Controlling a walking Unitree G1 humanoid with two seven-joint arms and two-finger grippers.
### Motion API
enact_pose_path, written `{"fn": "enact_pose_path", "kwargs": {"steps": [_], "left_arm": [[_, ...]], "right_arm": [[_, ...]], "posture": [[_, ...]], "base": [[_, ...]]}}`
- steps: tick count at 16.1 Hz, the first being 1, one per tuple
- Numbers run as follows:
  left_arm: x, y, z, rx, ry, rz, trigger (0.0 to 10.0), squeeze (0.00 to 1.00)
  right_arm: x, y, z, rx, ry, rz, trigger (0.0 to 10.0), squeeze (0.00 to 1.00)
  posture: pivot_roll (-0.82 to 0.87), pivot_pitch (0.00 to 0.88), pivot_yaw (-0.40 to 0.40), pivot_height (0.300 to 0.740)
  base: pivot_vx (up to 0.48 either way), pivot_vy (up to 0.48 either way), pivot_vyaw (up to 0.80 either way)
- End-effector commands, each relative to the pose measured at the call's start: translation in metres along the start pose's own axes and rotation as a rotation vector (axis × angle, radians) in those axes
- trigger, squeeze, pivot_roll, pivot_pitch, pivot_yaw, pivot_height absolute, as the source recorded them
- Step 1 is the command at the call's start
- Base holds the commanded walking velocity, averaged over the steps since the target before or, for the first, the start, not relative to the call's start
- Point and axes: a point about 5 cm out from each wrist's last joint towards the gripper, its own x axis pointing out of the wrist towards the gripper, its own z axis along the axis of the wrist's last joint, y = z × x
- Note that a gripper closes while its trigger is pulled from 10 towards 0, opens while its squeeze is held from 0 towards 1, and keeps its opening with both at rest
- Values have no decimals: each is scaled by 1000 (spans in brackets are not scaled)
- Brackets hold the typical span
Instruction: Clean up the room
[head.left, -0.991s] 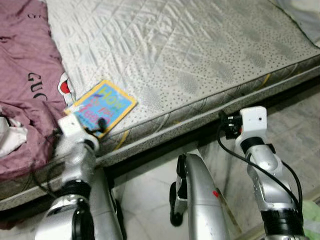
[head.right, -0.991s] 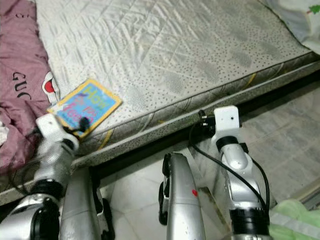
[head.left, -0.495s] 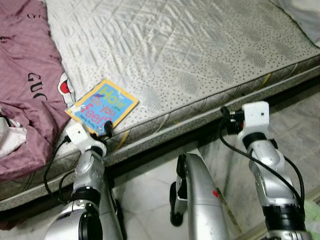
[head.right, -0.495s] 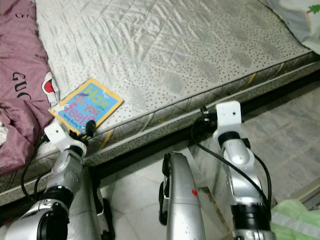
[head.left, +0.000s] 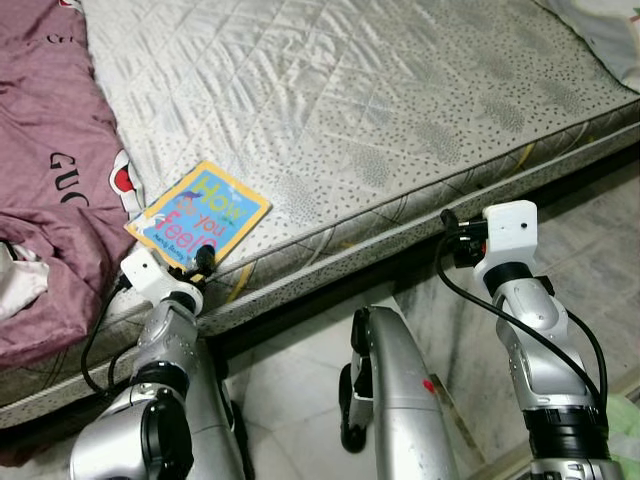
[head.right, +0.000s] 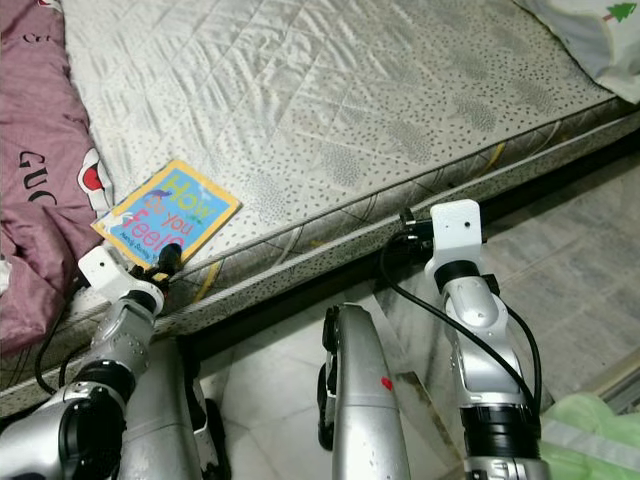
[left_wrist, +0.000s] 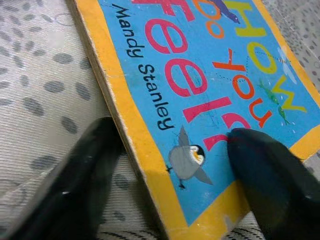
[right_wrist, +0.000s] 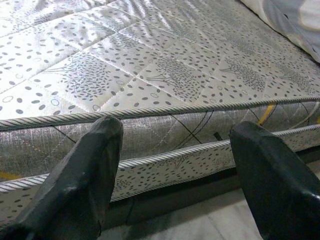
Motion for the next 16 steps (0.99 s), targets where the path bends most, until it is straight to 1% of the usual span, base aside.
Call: {"fn": "enact_pose_path", "kwargs": {"steps": [1,3,4,7,8,13,16], "left_arm": [[-10,9,-29,-23,137,34,0,0],[-8,6,-28,-24,140,11,0,0],[-8,1,-31,-14,155,-16,0,0],[-7,-6,-33,13,175,-52,0,0],[-7,-6,-33,13,175,-52,0,0],[-4,-8,-27,32,151,-60,0,0],[0,-15,-20,18,119,-102,0,0]], "right_arm": [[-2,-1,-1,1,4,-12,10000,0],[0,-2,0,0,0,-17,10000,0],[1,-2,1,1,-5,-20,10000,0],[4,0,2,3,-13,-23,10000,0],[5,0,3,3,-15,-24,10000,0],[12,0,6,4,-34,-37,10000,0],[17,2,9,8,-50,-42,10000,0]], "posture": [[-159,256,0,543],[-160,250,1,543],[-161,241,4,543],[-160,224,8,543],[-159,220,9,543],[-154,184,18,543],[-146,160,20,543]], "base": [[0,0,0],[0,0,0],[0,0,0],[0,0,0],[0,0,0],[0,0,0],[0,0,0]]}}
